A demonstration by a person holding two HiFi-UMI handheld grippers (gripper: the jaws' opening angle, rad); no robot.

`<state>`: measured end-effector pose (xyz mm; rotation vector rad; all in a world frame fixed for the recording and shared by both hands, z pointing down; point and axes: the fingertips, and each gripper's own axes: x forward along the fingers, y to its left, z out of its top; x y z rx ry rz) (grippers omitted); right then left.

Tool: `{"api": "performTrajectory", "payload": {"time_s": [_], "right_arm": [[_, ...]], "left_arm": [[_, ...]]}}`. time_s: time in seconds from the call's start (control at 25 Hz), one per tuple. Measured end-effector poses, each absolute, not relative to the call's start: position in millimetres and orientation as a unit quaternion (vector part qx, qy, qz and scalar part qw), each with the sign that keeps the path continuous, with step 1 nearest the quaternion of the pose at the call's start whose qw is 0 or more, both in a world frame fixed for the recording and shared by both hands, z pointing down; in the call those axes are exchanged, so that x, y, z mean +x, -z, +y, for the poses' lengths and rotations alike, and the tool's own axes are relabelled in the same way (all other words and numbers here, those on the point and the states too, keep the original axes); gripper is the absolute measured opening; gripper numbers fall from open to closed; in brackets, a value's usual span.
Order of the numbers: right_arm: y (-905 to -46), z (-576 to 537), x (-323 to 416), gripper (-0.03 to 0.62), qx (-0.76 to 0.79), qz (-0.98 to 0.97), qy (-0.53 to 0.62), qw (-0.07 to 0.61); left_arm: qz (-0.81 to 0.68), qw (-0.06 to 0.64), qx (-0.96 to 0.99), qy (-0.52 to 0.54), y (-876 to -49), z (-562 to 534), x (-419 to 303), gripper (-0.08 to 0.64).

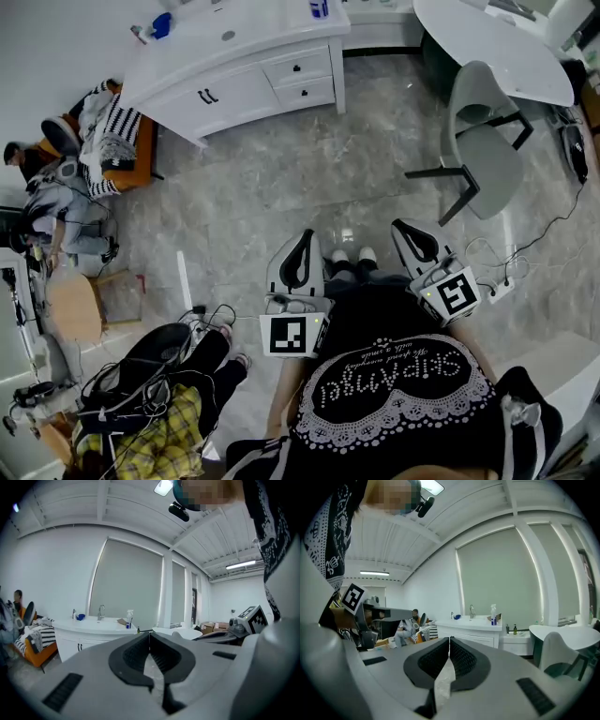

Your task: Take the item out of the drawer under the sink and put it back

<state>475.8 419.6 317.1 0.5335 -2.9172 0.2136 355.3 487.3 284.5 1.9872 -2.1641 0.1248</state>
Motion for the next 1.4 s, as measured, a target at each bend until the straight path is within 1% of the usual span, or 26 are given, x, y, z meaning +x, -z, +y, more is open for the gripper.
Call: {"api": "performTrajectory", "payload": {"time_s": [0.2, 0.4, 0.6, 0.88, 1.04, 1.16, 1.4], "right_arm": [[-327, 410, 493, 0.020, 0.179, -0.977, -0.084, 0.082], [-337, 402, 505, 0.020, 0.172, -0.973, -0.129, 0.081], [-343, 393, 502, 0.020, 0.155, -0.970, -0.177, 0.068], [-340, 376, 460, 0.020, 0.154, -0.969, -0.184, 0.055], [-334, 369, 421, 0.020, 0.156, -0.974, -0.145, 0.084], [-333, 364, 401, 0.020, 0.160, -0.974, -0.134, 0.093], [-329, 350, 376, 0.020, 0.186, -0.967, -0.158, 0.071]], "left_arm": [[-0.743, 0.085, 0.664, -0.034, -287, 482, 356, 0.006], [-0.750, 0.088, 0.655, -0.033, -291, 478, 357, 0.006], [-0.745, 0.083, 0.661, -0.033, -289, 470, 354, 0.006], [-0.738, 0.104, 0.666, -0.027, -297, 454, 316, 0.006], [-0.728, 0.115, 0.675, -0.044, -298, 445, 286, 0.006], [-0.716, 0.107, 0.688, -0.050, -294, 434, 268, 0.006], [-0.705, 0.093, 0.702, -0.036, -286, 417, 244, 0.006]]}}
